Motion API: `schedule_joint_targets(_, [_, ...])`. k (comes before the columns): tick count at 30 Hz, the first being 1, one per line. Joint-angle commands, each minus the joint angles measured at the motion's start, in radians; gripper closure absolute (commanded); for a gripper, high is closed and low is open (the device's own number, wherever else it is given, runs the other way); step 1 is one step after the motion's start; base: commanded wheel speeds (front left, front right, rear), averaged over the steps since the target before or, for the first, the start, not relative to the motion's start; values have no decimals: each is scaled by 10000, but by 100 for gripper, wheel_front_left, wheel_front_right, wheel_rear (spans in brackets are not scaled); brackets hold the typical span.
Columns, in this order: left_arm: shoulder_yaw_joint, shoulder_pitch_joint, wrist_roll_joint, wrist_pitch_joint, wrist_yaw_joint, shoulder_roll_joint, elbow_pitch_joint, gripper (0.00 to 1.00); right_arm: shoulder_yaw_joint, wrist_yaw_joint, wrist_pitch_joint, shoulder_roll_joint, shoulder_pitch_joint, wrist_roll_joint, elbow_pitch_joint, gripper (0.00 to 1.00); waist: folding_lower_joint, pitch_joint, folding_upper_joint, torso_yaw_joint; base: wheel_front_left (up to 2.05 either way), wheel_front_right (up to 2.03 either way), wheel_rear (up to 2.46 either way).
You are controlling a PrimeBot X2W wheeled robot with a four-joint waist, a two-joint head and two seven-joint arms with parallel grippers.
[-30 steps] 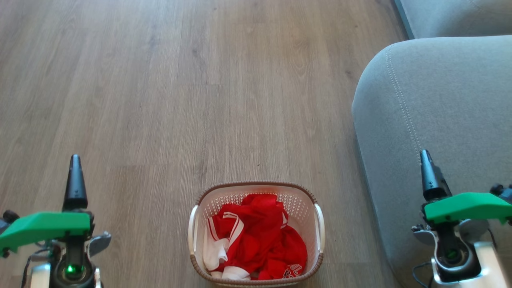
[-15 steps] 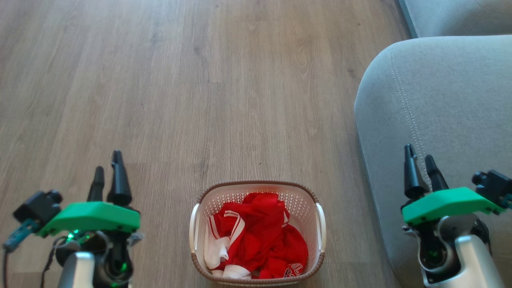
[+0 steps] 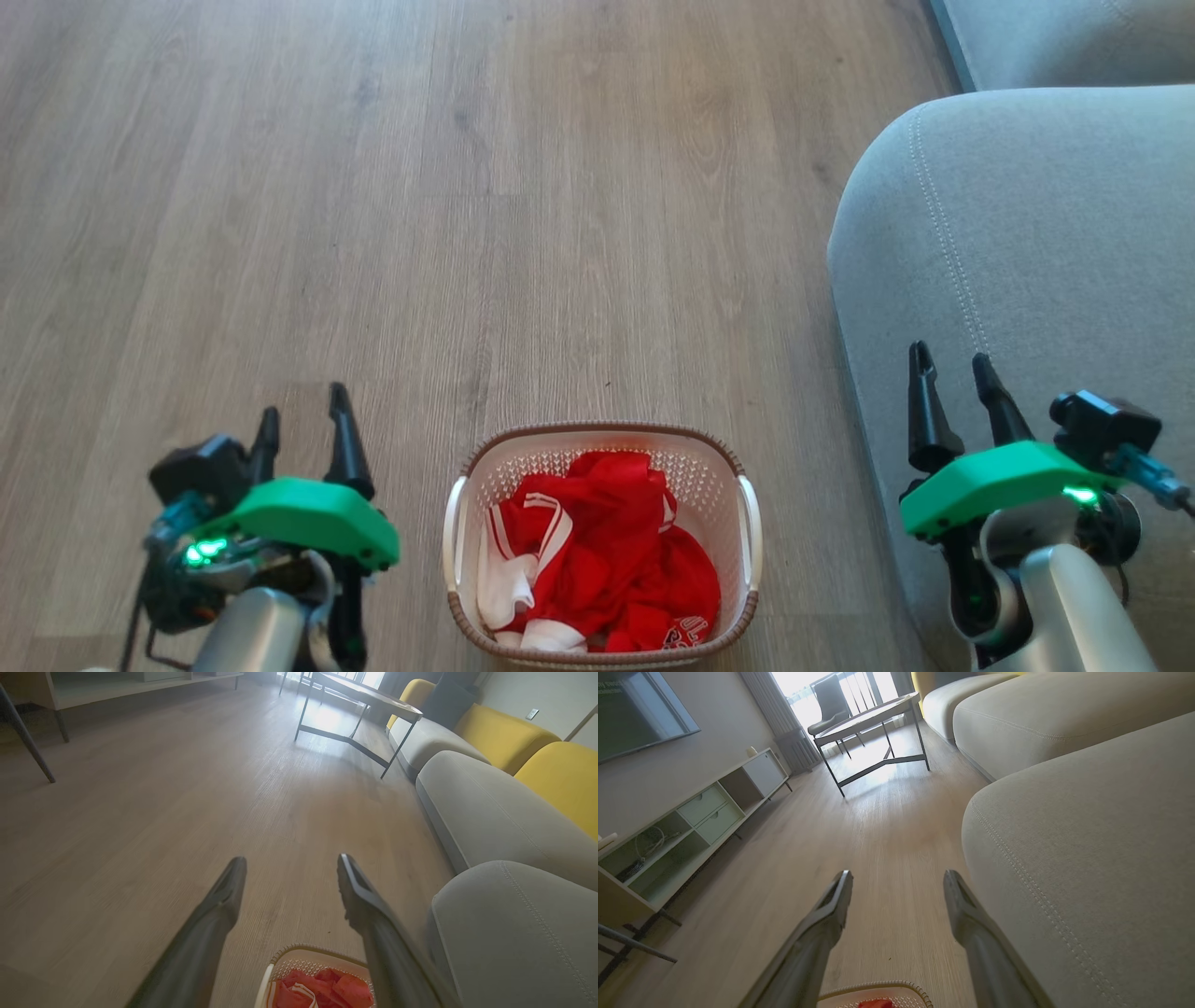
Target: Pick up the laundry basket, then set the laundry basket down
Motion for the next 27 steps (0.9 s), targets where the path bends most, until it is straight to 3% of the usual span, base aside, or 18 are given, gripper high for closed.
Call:
schedule_joint_targets(1, [92,-609,218,-134,119,225,-247,0,215,46,-145,-97,-577,-290,-257,0,0,-9,0,5,0,0,0])
schedule_joint_targets(7, [-298,-707,140,-309,-234,267,497,0,369,50,-320,-104,-655,-606,364,0,0,-75,0,45,0,0,0])
schedule_joint_targets(14, [-269,-951,936,-514,-487,234,744,0,516,54,-525,-111,-872,-1087,693,0,0,-112,0,69,0,0,0])
schedule_joint_targets(18, [-116,-1093,1620,-631,-206,177,152,0,540,56,-642,-116,-994,-1501,485,0,0,-75,0,78,0,0,0])
schedule_joint_targets(27, [-347,-1384,3389,-894,995,409,-1900,0,295,61,-906,-126,-1054,-2143,-1046,0,0,82,0,111,0,0,0])
